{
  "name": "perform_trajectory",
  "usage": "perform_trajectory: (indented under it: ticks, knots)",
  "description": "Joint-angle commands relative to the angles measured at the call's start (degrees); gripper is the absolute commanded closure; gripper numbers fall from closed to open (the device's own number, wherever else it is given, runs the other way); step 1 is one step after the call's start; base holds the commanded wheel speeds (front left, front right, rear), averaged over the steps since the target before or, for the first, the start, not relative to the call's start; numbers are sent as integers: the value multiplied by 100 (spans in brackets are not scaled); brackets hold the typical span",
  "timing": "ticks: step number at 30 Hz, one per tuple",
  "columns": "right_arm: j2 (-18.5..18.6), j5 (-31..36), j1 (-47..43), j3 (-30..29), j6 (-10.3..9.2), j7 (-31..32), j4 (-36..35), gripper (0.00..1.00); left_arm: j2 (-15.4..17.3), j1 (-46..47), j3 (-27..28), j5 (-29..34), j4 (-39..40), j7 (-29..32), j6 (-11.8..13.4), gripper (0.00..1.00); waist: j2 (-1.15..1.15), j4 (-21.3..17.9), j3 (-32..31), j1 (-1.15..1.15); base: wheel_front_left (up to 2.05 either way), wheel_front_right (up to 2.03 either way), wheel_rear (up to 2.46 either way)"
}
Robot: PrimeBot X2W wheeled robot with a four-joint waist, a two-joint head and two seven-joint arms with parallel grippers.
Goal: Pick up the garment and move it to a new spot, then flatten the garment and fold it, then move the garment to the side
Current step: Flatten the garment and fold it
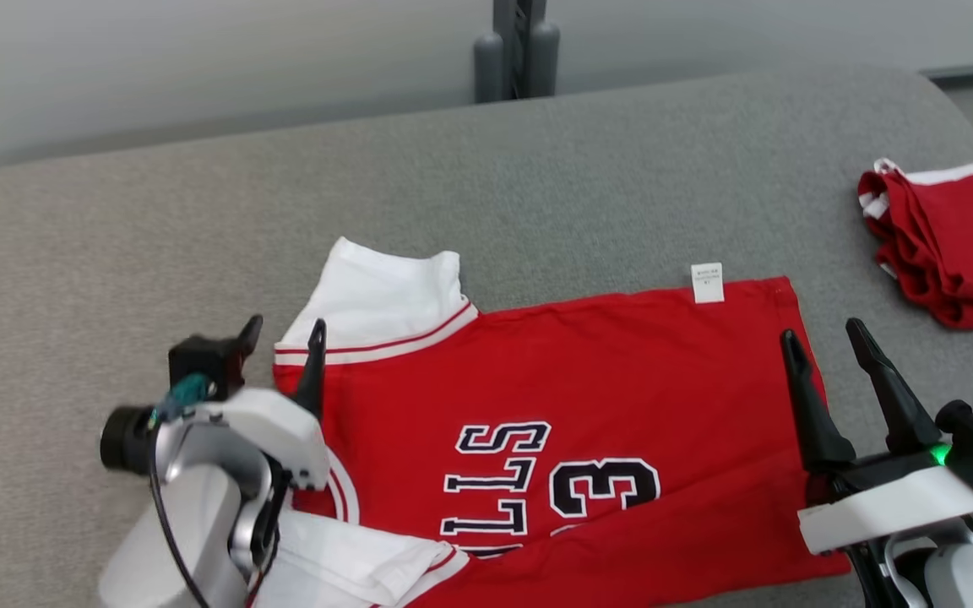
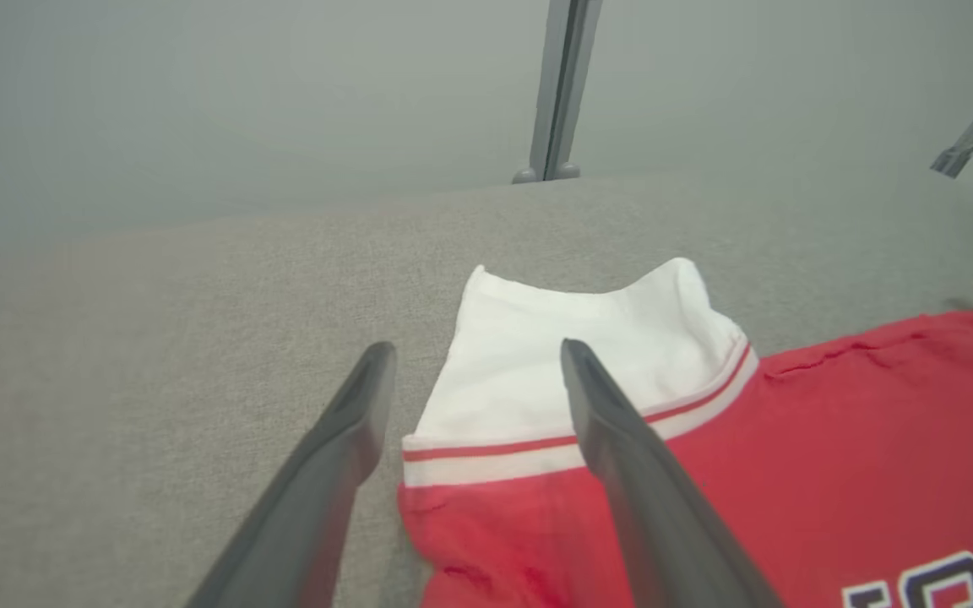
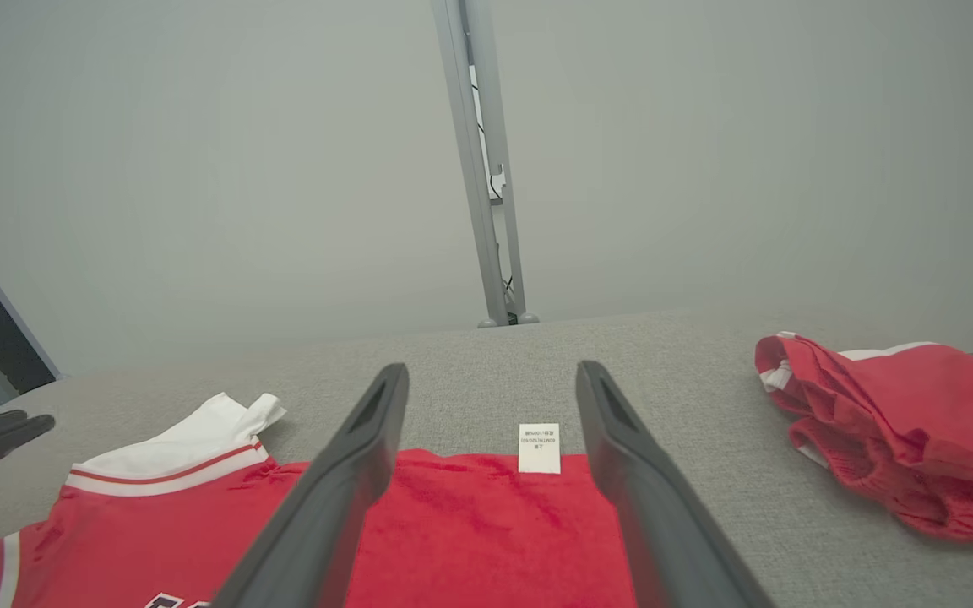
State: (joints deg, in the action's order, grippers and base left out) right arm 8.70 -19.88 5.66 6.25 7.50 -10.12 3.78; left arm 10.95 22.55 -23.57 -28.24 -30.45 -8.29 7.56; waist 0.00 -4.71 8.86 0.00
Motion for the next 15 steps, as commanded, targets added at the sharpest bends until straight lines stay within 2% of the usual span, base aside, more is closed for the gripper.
perform_trajectory:
  ticks: [1,7,15]
  knots:
    - [-31,63,101,18,-3,25,-82,0,69,325,-81,112,-162,124,-45,0,0,-215,312,0,0,0,0]
    - [-110,192,266,135,-3,98,-275,0,142,1374,-308,353,-985,635,-184,0,0,-431,656,0,0,0,0]
    - [-203,272,366,213,-3,121,-403,0,272,2384,-386,473,-1980,857,-361,0,0,-683,997,0,0,0,0]
